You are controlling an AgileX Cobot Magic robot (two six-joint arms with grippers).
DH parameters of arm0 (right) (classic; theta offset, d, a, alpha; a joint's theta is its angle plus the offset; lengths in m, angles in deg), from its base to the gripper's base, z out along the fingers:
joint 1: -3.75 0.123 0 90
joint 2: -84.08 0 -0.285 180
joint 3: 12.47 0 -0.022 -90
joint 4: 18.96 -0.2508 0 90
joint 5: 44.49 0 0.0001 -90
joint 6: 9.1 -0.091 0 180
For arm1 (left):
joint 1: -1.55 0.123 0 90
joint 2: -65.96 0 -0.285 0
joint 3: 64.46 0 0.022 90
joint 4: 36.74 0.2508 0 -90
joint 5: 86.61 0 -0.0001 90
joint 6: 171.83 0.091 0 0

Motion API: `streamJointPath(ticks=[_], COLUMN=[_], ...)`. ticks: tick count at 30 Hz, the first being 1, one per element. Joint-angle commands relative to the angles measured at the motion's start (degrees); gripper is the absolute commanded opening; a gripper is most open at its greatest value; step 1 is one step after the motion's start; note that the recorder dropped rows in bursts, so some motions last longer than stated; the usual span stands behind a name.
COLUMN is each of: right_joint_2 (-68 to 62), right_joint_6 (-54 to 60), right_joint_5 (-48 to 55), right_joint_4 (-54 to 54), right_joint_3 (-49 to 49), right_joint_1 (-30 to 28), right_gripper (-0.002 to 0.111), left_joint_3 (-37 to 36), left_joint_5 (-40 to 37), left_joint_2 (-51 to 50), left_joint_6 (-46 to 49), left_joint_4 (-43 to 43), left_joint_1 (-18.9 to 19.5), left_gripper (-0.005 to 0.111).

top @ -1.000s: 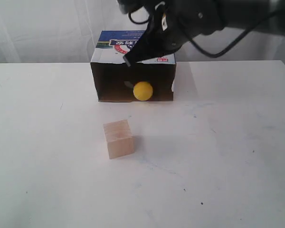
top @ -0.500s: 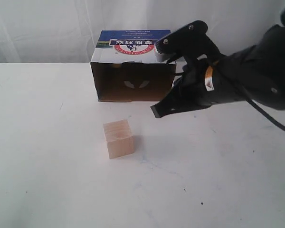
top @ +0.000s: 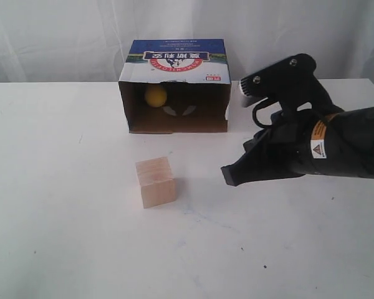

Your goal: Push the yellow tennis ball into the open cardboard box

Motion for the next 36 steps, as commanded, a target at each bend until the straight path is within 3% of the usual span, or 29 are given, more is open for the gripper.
streamJointPath(ticks=[1,7,14,22,36], right_joint_2=[1.5,3.7,10.4,20.6,26.0], right_joint_6=[-0.3,-0.3,-0.5,-0.5,-0.5], right_joint_5=[-0.8,-3.0,-11.4,-10.8,-8.7], right_joint_4=[-0.8,-1.1,-3.6,-6.7,-6.7], right_joint_3=[0.2,1.3,11.3,20.9,22.3], right_joint_1=[-0.2,-0.2,-0.2,-0.7,-2.4], right_gripper=[0.000,0.000,0.000,0.000,0.000], left_joint_3=[-0.2,-0.2,-0.2,-0.2,-0.2], left_joint_5=[0.0,0.0,0.0,0.0,0.0], left_joint_2=[0.3,0.3,0.3,0.3,0.3], left_joint_6=[-0.4,-0.4,-0.4,-0.4,-0.4], left_joint_4=[-0.2,-0.2,-0.2,-0.2,0.0], left_joint_1=[0.2,0.2,0.2,0.2,0.2], left_gripper=[0.000,0.000,0.000,0.000,0.000])
